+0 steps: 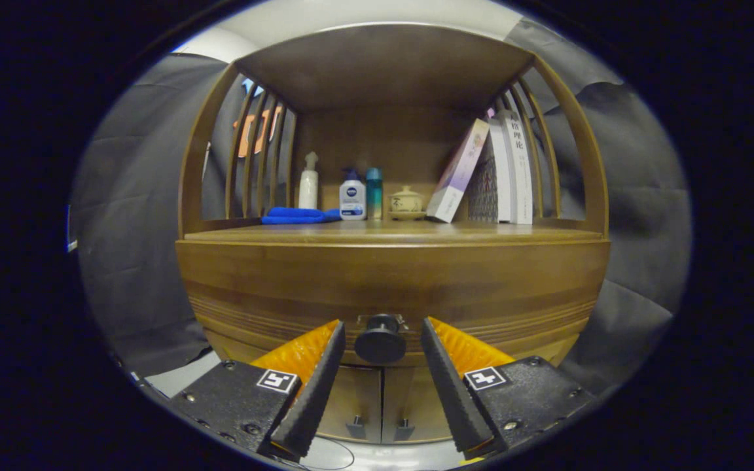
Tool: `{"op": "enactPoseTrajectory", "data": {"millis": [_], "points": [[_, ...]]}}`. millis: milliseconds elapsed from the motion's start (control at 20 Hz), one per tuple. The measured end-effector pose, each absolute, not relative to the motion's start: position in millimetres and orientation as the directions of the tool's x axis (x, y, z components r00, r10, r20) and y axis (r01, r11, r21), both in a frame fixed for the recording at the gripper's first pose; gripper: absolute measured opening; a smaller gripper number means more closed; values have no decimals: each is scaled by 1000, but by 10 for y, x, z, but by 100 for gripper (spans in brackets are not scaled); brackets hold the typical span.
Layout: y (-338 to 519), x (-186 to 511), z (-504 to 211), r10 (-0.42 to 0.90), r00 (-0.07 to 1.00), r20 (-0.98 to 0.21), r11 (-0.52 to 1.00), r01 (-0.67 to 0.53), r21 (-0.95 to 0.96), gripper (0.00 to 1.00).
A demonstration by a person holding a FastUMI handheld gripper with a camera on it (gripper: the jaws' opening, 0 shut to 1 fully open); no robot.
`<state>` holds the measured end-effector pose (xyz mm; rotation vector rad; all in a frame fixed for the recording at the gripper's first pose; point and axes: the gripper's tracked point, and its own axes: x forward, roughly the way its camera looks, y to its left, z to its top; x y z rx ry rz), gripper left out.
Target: Pull open the drawer, take out the items inside it, and place them on the countertop above the cabinet.
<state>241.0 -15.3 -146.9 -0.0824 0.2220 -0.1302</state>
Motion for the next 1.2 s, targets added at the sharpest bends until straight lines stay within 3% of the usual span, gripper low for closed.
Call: {"op": "enactPoseTrajectory", "data": {"millis": [700,1200], "points": [[-125,2572,-1570,-140,965,-221,990,131,-51,49],[-158,2534,-1555,-175,962,-210,982,154,-110,39]]}}
